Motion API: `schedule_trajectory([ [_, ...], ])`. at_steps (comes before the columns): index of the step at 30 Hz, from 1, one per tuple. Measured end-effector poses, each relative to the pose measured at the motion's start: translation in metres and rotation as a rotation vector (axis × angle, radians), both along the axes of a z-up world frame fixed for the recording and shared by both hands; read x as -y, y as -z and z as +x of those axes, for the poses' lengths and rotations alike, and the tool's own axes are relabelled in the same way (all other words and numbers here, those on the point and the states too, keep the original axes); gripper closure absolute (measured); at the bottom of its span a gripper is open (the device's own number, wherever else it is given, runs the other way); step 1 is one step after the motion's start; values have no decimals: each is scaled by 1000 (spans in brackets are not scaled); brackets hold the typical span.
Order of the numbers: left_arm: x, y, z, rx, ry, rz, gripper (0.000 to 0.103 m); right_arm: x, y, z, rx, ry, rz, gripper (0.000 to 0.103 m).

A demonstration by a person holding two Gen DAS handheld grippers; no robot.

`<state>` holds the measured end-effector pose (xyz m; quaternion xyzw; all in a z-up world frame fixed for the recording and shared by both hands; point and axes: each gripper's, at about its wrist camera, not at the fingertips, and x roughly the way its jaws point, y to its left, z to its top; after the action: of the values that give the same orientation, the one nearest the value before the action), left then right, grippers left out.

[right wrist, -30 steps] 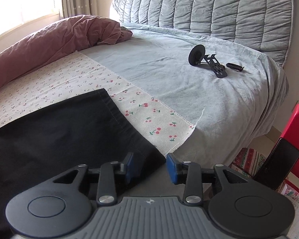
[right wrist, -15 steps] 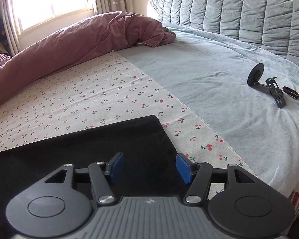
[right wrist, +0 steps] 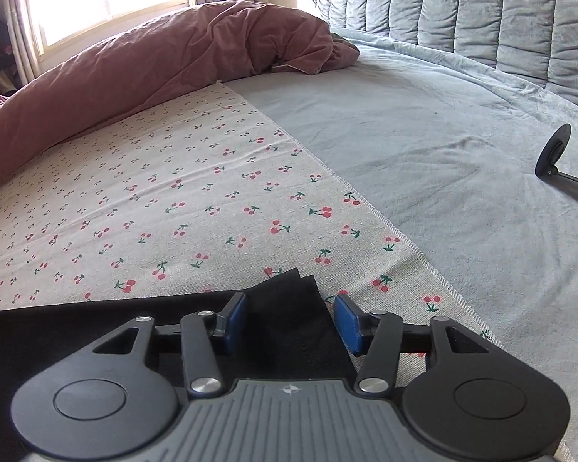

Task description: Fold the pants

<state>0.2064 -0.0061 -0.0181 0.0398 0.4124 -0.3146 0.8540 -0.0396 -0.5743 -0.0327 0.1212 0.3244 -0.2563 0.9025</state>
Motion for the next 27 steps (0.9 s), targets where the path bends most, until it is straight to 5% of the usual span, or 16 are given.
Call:
schedule_trajectory([
  [4, -1, 1, -3, 1, -29, -27, 94, -4, -1, -5, 9, -28, 6, 96],
  [13, 0, -16, -19, 94, -141, -88, 100, -22, -17, 0, 37, 15, -149, 101],
  [20, 24, -25, -10, 182, -182, -99, 99, -3, -46, 41, 68, 60, -233, 101],
  [23, 40, -12, 2, 169, -181, -42, 90, 2, -46, 61, 32, 97, -256, 93],
  [25, 42, -10, 2, 178, -194, -23, 85, -2, -45, 66, 13, 114, -277, 67],
  [27, 37, -14, -6, 205, -218, -11, 63, -10, -49, 62, 47, 94, -265, 54],
])
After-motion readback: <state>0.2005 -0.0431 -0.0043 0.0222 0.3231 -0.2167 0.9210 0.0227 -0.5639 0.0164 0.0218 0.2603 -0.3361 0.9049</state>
